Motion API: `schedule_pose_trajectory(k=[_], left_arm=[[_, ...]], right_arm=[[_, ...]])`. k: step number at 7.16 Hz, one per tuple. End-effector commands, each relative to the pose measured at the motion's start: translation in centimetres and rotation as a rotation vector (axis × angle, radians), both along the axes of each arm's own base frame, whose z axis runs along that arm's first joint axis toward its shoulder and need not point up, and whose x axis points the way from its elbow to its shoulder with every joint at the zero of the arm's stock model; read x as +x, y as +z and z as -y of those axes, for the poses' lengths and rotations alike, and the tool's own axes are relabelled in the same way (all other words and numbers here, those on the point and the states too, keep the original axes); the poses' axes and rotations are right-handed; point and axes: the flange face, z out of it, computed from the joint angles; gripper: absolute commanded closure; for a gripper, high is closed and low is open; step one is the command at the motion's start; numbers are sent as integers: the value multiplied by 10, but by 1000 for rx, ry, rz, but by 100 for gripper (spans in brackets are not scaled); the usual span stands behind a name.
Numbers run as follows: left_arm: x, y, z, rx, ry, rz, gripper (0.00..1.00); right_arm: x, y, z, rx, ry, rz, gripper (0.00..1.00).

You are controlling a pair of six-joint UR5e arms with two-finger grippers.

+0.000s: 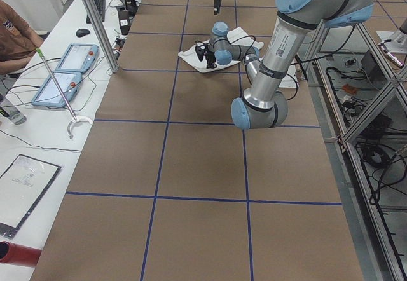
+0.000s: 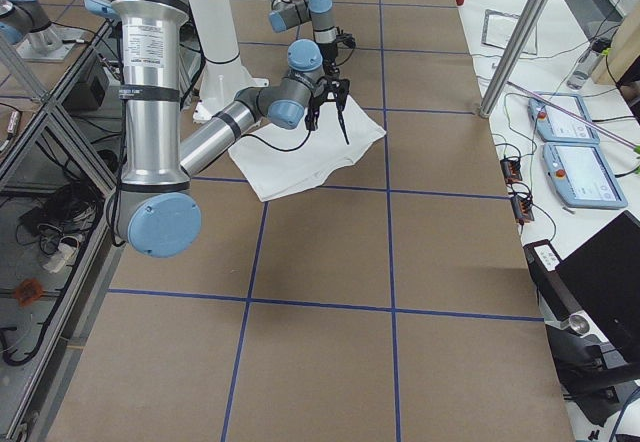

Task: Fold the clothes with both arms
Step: 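Drag the shirt with the left gripper away from the robot, straightening it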

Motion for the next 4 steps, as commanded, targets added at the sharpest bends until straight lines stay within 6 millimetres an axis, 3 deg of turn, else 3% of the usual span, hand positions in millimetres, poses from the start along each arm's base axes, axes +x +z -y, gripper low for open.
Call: schedule_pose_trajectory(k=[1, 2, 3, 4], left_arm=[[-35, 27, 73, 62, -45, 102, 100], [-40, 36, 113, 114, -54, 142, 100], [-25, 46, 167, 159, -70, 155, 100], [-12, 37, 222, 193, -95, 160, 100]], right_arm=[[-1, 2, 4, -5, 6, -4, 0], [-4, 4, 6, -6, 6, -7, 0], [-2, 4, 7, -6, 13, -9, 0], [-2, 5, 9, -4, 18, -11, 0]])
